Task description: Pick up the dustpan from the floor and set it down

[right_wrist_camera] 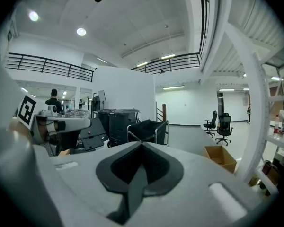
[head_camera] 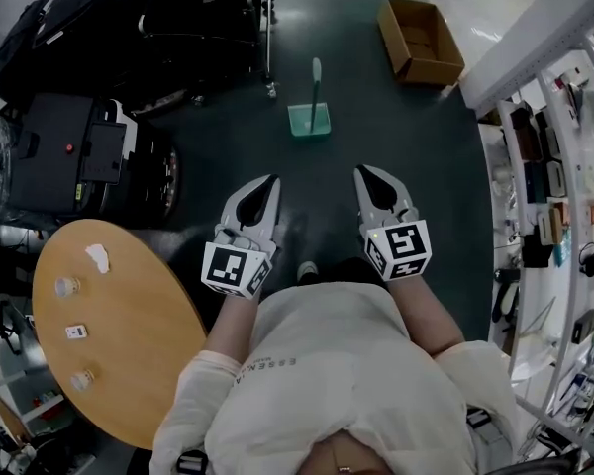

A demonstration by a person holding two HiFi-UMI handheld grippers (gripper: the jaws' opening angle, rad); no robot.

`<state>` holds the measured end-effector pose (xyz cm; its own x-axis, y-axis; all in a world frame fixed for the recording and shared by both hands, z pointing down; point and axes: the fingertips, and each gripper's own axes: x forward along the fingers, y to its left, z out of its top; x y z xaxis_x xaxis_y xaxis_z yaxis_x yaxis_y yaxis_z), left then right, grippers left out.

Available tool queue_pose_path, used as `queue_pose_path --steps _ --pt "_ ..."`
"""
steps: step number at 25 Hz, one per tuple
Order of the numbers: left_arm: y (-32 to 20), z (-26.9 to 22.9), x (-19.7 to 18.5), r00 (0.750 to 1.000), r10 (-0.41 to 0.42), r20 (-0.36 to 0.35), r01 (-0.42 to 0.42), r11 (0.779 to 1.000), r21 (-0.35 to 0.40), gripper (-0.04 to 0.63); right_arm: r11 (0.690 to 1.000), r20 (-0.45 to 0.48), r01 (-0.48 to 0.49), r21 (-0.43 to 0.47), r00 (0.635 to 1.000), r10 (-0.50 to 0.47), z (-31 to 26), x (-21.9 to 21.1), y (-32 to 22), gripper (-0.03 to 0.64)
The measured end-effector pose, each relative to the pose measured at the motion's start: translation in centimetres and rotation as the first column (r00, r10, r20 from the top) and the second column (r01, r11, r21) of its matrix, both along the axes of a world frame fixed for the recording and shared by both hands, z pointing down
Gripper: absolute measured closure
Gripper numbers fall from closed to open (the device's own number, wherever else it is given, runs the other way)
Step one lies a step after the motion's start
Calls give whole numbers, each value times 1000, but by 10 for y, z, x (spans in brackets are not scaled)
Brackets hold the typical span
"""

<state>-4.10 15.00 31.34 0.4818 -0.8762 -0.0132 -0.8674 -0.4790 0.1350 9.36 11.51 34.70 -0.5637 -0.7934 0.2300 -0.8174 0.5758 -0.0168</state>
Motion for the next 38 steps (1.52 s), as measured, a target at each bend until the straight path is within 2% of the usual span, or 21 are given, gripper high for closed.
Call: queue_pose_path --steps 3,6,11,16,30,38 --pt "16 -8 11 1000 -1 13 1 1000 17 577 1000 16 7 -18 1000 -7 1 13 19 624" --pt "31 -17 14 999 -36 13 35 998 46 577 1000 13 17 -20 1000 -16 0 20 34 624" --pt "55 -15 25 999 -45 9 45 999 24 577 999 1 29 -21 1000 -29 -5 32 57 624" --pt "63 -15 31 999 -41 19 41 998 39 577 999 20 37 -17 999 -37 -12 33 68 625" --pt "66 -10 40 1000 -14 -3 14 999 32 577 1000 18 0 -14 1000 0 -11 45 67 626" --pt "67 -14 41 1000 9 -11 -9 1000 25 577 1000 -13 -1 -13 1000 1 -2 43 68 625"
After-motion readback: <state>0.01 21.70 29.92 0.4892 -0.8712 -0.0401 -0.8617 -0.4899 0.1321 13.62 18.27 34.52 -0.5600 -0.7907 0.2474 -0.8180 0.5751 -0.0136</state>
